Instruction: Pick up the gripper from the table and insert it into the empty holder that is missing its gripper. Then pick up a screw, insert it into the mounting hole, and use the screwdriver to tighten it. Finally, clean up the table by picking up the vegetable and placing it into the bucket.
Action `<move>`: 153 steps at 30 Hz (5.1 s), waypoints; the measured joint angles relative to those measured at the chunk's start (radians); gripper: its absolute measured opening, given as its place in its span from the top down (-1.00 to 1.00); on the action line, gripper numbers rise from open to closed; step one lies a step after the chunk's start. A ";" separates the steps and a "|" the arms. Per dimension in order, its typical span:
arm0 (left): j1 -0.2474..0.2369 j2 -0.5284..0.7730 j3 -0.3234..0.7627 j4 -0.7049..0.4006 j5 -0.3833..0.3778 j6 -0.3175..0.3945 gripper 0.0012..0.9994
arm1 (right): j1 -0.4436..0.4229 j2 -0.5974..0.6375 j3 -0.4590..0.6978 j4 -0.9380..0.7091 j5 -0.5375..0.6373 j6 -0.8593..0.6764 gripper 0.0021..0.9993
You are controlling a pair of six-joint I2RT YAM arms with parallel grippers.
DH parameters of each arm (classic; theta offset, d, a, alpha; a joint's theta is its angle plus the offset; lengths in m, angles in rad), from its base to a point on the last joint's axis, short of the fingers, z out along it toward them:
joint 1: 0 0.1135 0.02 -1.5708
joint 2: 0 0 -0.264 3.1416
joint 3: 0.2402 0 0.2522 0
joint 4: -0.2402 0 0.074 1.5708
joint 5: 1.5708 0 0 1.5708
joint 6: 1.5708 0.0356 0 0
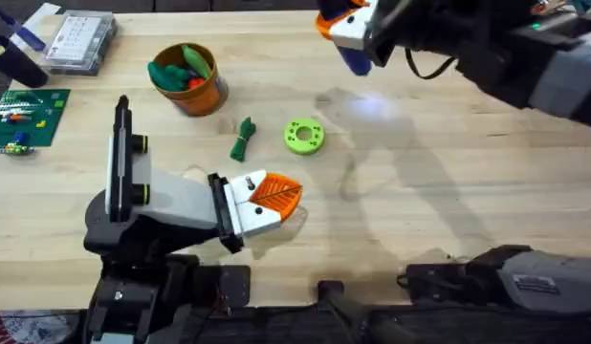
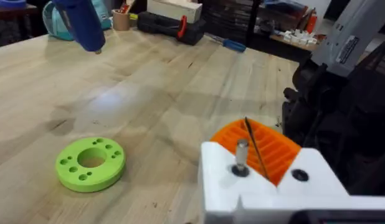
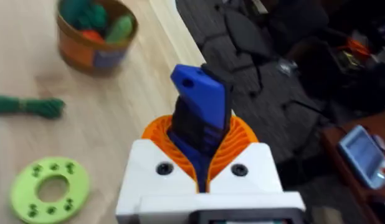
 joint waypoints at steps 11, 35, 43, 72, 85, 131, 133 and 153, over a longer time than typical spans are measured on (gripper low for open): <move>0.000 0.000 0.000 0.000 0.000 0.000 0.99 | 0.000 0.264 0.053 -0.003 0.284 -0.343 0.92; 0.000 0.000 0.000 -0.002 0.000 0.000 0.99 | -0.018 0.558 0.141 -0.005 0.403 -0.805 0.92; 0.000 0.000 0.000 -0.002 0.000 0.000 0.99 | -0.018 0.558 0.152 -0.057 0.406 -0.821 0.92; 0.000 0.000 0.000 -0.002 0.001 0.000 0.99 | 0.053 0.436 0.170 -0.161 0.488 -0.463 -0.98; 0.000 0.000 0.000 -0.002 0.001 0.000 0.99 | 0.044 0.009 0.191 -0.316 0.488 0.284 -0.98; 0.000 0.189 0.526 -0.658 -0.583 -0.116 -0.97 | 0.043 -0.428 0.194 -0.968 0.487 0.728 -0.98; 0.000 0.287 0.657 -0.773 -0.642 -0.105 -0.97 | 0.043 -0.428 0.197 -0.974 0.487 0.732 -0.98; 0.000 1.413 1.249 -1.201 -0.890 -0.043 -0.97 | 0.043 -0.446 0.277 -1.110 0.486 0.823 -0.98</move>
